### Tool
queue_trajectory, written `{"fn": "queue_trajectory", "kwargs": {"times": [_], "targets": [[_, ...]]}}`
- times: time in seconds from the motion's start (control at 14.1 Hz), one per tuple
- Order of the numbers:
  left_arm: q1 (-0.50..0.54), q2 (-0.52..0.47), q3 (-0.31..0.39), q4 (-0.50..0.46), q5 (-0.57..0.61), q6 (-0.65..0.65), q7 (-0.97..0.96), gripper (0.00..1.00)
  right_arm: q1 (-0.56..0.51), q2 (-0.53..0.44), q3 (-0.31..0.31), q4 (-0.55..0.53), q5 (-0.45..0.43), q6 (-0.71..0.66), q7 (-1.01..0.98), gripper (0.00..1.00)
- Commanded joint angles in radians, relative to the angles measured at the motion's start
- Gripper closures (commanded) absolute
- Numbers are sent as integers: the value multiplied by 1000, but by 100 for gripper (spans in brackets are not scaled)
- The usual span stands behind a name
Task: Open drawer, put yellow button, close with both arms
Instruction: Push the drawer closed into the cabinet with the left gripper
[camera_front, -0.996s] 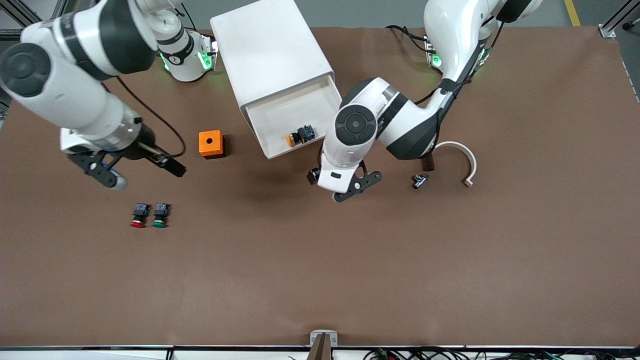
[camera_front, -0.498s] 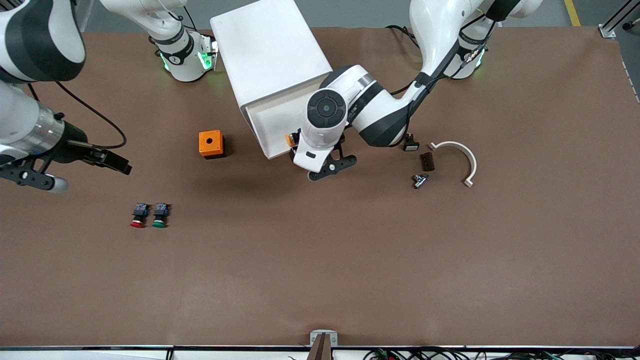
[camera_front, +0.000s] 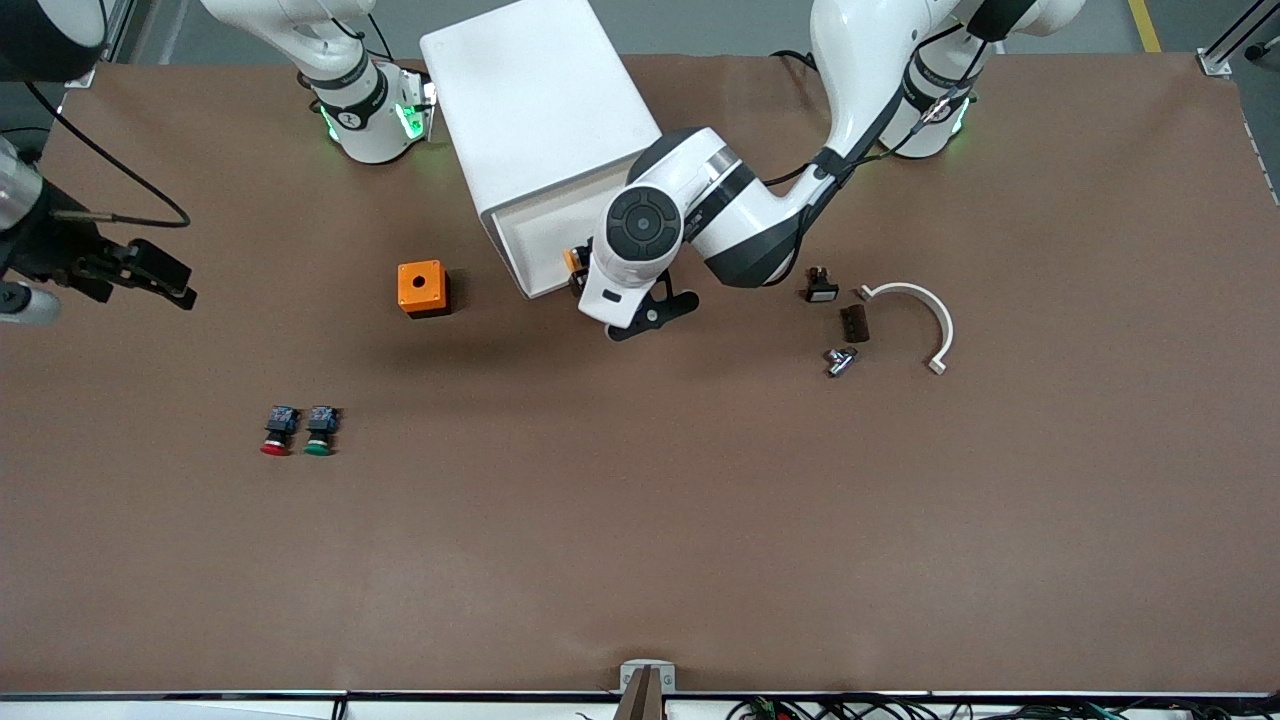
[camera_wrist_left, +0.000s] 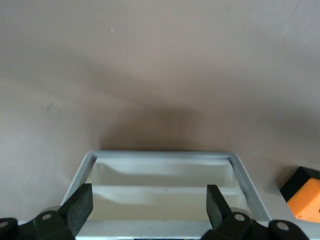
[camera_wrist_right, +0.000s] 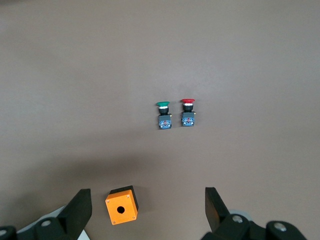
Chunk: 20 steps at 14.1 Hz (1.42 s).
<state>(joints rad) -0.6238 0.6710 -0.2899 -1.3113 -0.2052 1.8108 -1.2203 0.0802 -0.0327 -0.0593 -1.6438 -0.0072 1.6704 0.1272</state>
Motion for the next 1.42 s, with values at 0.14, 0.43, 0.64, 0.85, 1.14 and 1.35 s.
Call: {"fn": "queue_trajectory", "kwargs": {"times": [0.14,0.43,0.64,0.85,1.14,1.35], "targets": [[4,-30,-12,-43,-127,-11,-53,0,-13,-56,16,-19,-17,-31,-3,0],[1,-16,-29,-43,-184,-11,-84,0,-13,-58,18,-14,-42,-44,-1,0],[-5,-14,-40,-48,-224,-11,-87,0,-14,-59,15,-11,-42,-44,-10,0],[-27,-4,-40,-48,-240,-11,-91,0,-14,-59,16,-7,-42,-41,-12,0],[-42,-2,-40,-65,-240,-10,-93,0,-16,-59,15,-7,-42,-41,-14,0],[-42,-2,-40,-72,-240,-10,-91,0,-16,-59,13,-7,-42,-41,-14,0]]}}
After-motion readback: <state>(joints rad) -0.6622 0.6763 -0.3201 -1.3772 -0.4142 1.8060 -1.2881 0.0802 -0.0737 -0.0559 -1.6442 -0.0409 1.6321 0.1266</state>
